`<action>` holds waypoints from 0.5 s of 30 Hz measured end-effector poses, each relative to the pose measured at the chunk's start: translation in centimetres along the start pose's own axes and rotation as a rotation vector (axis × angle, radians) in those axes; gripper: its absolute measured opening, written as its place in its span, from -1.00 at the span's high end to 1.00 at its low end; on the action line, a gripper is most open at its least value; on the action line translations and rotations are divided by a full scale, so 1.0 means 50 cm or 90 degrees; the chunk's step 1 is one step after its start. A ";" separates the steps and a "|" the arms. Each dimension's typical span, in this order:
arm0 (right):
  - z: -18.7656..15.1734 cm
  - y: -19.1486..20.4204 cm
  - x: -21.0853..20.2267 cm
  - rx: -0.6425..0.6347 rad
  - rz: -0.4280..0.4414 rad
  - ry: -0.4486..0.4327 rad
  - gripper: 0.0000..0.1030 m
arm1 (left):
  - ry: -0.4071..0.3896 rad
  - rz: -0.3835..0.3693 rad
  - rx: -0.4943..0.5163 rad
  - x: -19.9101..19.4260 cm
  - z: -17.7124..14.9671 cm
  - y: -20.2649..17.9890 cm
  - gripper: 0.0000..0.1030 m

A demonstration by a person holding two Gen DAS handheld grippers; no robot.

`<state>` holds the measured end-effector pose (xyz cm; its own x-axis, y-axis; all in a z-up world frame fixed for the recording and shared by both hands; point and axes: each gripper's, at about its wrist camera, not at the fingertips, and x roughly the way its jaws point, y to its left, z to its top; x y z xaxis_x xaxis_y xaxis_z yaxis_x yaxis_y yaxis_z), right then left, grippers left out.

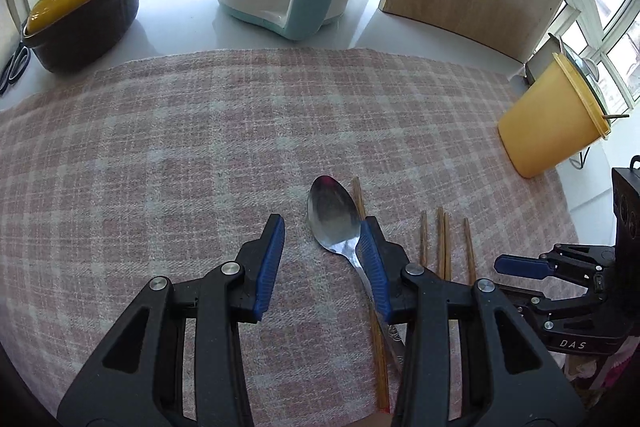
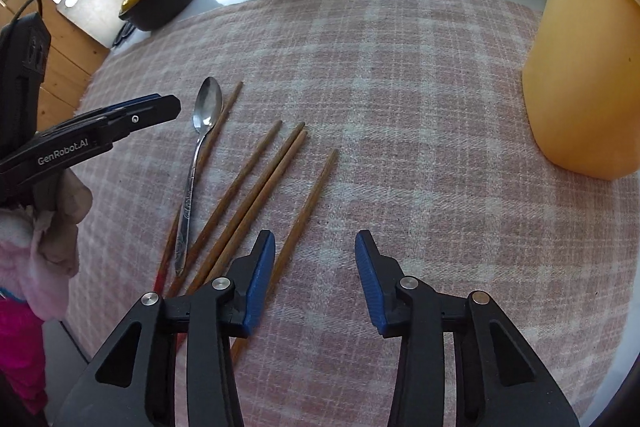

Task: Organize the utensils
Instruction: 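Move both tools back over the chopsticks and steel spoon on the cloth, then close the right tool on one chopstick while the left tool grasps the steel spoon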

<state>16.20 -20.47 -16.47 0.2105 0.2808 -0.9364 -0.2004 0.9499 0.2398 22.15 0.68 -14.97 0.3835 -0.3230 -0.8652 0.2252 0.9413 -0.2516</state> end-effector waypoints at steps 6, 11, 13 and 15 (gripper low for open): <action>0.018 0.017 0.017 0.012 -0.032 0.019 0.46 | 0.007 -0.016 0.015 0.025 0.018 0.002 0.23; 0.022 0.048 0.034 -0.010 -0.083 0.034 0.48 | 0.020 -0.026 0.041 0.047 0.026 -0.001 0.23; 0.022 0.059 0.038 -0.023 -0.101 0.040 0.48 | 0.029 -0.030 0.050 0.057 0.024 -0.005 0.23; 0.022 0.072 0.043 -0.036 -0.120 0.046 0.52 | 0.033 -0.032 0.055 0.065 0.021 -0.005 0.23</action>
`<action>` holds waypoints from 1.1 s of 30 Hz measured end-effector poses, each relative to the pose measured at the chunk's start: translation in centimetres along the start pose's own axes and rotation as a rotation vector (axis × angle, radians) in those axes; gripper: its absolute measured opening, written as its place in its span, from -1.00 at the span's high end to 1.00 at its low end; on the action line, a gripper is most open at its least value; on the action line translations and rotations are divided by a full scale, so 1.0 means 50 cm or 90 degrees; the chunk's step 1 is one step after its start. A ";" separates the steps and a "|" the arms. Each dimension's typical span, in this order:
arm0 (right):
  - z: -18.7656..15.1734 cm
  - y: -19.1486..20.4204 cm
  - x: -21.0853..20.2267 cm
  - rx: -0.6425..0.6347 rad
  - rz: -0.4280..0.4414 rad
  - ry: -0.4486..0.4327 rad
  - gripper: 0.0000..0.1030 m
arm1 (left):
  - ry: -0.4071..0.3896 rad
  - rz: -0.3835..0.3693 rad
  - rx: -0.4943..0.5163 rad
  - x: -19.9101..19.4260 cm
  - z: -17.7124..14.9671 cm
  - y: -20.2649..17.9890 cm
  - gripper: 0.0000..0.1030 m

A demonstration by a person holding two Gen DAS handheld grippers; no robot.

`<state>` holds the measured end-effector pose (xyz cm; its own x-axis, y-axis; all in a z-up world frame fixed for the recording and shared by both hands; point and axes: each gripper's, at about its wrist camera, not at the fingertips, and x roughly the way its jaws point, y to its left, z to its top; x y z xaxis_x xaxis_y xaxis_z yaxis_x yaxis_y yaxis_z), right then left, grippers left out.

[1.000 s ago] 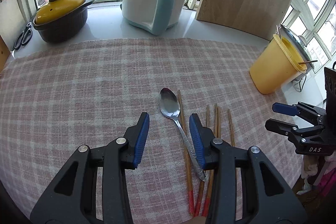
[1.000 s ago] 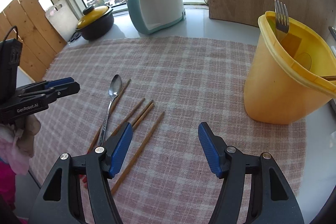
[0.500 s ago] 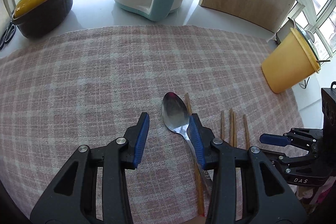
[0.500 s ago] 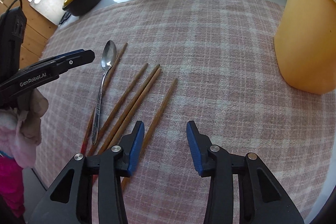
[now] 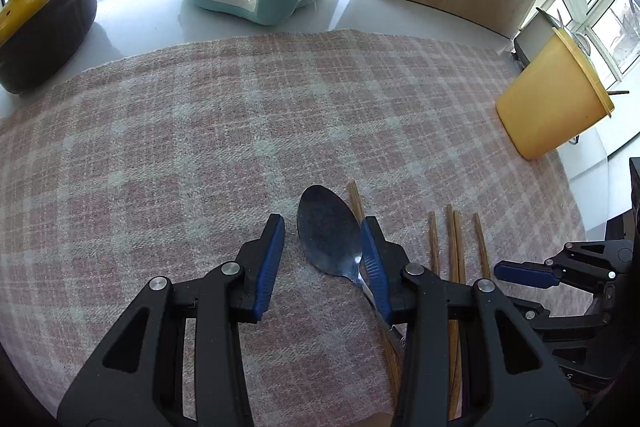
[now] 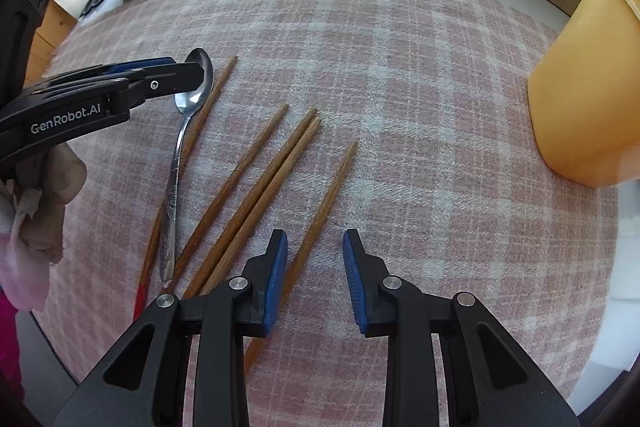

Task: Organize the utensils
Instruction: 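Close the right tool on one chopstick while the left tool grasps the steel spoon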

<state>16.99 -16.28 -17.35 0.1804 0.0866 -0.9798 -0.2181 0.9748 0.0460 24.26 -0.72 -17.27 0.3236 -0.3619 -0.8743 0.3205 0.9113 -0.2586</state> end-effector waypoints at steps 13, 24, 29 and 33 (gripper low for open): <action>0.005 0.039 0.007 -0.048 -0.047 0.005 0.88 | -0.040 0.078 0.046 0.001 -0.008 -0.048 0.83; 0.001 0.022 0.004 -0.023 -0.022 0.000 0.92 | -0.034 0.027 0.041 -0.011 0.000 -0.056 0.96; -0.001 0.013 0.003 -0.027 -0.019 0.000 0.92 | -0.025 0.029 0.053 0.000 0.002 -0.076 0.95; 0.004 0.024 0.006 -0.028 -0.015 0.000 0.92 | -0.018 0.049 0.071 0.015 -0.002 -0.095 0.96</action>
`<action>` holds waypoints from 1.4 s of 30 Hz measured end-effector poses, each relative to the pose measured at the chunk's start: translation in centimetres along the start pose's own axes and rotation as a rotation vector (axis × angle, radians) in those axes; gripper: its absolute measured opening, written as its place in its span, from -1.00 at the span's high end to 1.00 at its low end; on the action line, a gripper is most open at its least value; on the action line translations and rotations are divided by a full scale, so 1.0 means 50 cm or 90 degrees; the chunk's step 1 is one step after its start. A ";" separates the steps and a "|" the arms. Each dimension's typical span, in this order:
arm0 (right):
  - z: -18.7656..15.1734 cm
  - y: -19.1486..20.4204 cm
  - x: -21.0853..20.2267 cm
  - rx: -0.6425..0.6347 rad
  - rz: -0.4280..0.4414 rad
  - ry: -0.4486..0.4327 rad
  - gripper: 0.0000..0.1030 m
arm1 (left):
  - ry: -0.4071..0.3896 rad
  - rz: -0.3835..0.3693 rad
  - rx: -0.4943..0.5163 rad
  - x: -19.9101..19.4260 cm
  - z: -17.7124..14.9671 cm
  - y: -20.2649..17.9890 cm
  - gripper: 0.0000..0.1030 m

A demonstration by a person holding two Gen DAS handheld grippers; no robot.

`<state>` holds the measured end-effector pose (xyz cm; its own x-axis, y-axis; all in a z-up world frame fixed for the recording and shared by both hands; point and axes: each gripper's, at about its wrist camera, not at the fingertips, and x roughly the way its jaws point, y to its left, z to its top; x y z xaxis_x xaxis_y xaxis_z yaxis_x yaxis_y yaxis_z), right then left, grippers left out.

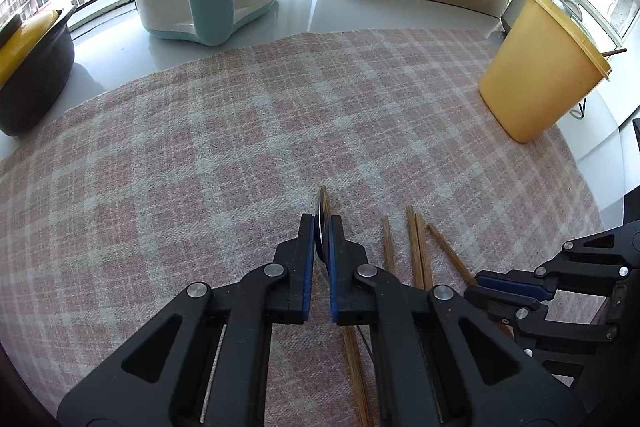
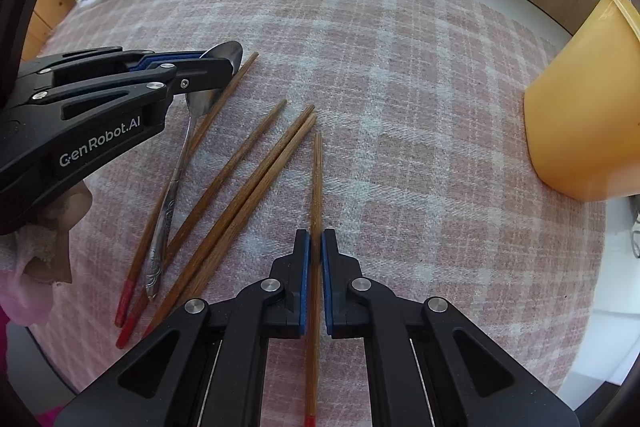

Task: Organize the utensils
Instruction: 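Close the right tool on one chopstick while the left tool grasps the steel spoon, then lift and carry the chopstick and steel spoon over the yellow container with both tools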

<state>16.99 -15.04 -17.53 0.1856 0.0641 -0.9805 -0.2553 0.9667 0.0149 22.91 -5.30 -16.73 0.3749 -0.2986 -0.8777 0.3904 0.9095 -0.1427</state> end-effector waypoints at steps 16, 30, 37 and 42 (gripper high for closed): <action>-0.033 -0.094 -0.062 0.039 0.116 -0.065 0.92 | -0.050 -0.013 -0.036 -0.073 -0.011 -0.001 0.98; -0.077 -0.113 -0.172 -0.002 0.134 -0.171 0.92 | -0.130 -0.018 -0.041 -0.202 -0.025 -0.057 0.99; -0.094 -0.113 -0.218 -0.026 0.125 -0.224 0.92 | -0.169 -0.018 -0.026 -0.262 -0.021 -0.105 0.99; -0.102 -0.130 -0.251 -0.026 0.121 -0.259 0.92 | -0.192 -0.026 -0.019 -0.295 -0.014 -0.134 0.99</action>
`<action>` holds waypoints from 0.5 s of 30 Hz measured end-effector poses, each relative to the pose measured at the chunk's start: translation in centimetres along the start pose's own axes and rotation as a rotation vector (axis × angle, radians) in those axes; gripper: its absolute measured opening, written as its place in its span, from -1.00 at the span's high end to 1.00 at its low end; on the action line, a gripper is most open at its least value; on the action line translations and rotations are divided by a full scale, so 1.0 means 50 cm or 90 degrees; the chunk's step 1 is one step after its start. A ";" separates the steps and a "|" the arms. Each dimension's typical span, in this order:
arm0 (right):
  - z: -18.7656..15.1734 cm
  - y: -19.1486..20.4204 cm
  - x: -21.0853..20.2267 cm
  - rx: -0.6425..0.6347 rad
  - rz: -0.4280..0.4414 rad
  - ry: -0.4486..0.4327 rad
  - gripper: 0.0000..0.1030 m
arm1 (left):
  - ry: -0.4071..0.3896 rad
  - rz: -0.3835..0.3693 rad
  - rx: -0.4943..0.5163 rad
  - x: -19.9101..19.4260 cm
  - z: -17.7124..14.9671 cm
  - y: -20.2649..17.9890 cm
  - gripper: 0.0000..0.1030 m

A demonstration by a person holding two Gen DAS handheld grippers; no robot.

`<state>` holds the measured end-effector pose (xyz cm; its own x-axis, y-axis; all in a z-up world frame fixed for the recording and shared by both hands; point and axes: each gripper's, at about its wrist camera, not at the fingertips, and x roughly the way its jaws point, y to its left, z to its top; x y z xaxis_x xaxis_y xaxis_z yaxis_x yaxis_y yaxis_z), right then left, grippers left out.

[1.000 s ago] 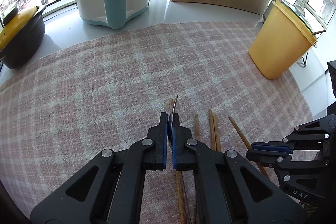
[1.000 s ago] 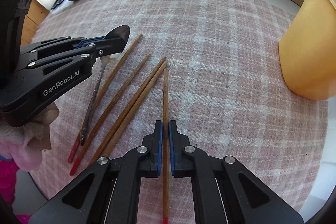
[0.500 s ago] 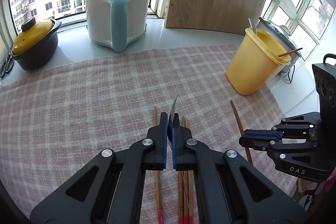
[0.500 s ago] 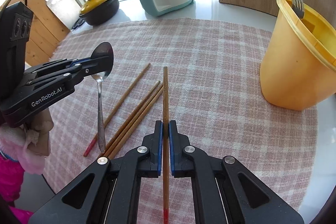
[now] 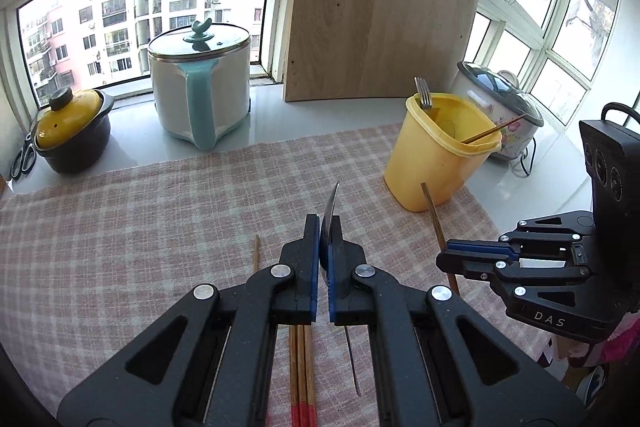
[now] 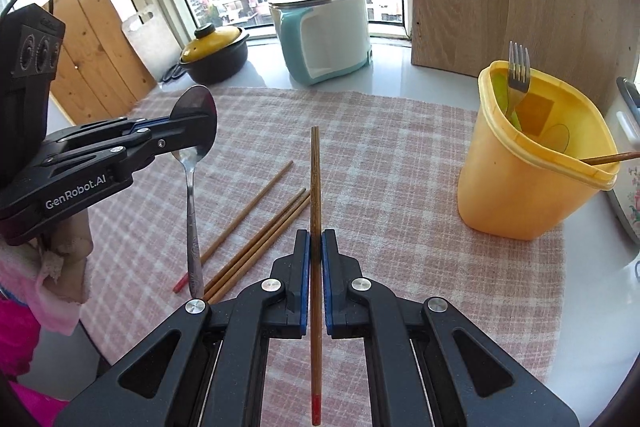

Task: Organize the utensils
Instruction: 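Lift and carry the chopstick and steel spoon over the yellow container with both tools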

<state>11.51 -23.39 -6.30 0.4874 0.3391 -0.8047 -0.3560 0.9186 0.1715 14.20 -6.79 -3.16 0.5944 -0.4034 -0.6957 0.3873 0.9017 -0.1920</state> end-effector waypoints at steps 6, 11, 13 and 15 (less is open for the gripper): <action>0.014 -0.028 -0.051 0.012 -0.009 -0.038 0.92 | -0.020 -0.015 0.007 -0.014 0.028 -0.032 0.99; 0.039 -0.066 -0.092 0.024 -0.022 -0.072 0.92 | -0.034 -0.030 0.008 -0.005 0.064 -0.057 0.99; 0.051 -0.085 -0.107 0.030 -0.029 -0.085 0.92 | -0.042 -0.034 0.011 0.000 0.081 -0.071 0.99; 0.065 -0.105 -0.123 0.036 -0.040 -0.100 0.92 | -0.047 -0.040 0.011 0.007 0.096 -0.083 0.99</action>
<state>12.98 -29.66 -0.41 0.6278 0.3043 -0.7165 -0.2779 0.9474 0.1589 16.21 -11.42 0.71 0.6187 -0.4705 -0.6291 0.4372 0.8716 -0.2219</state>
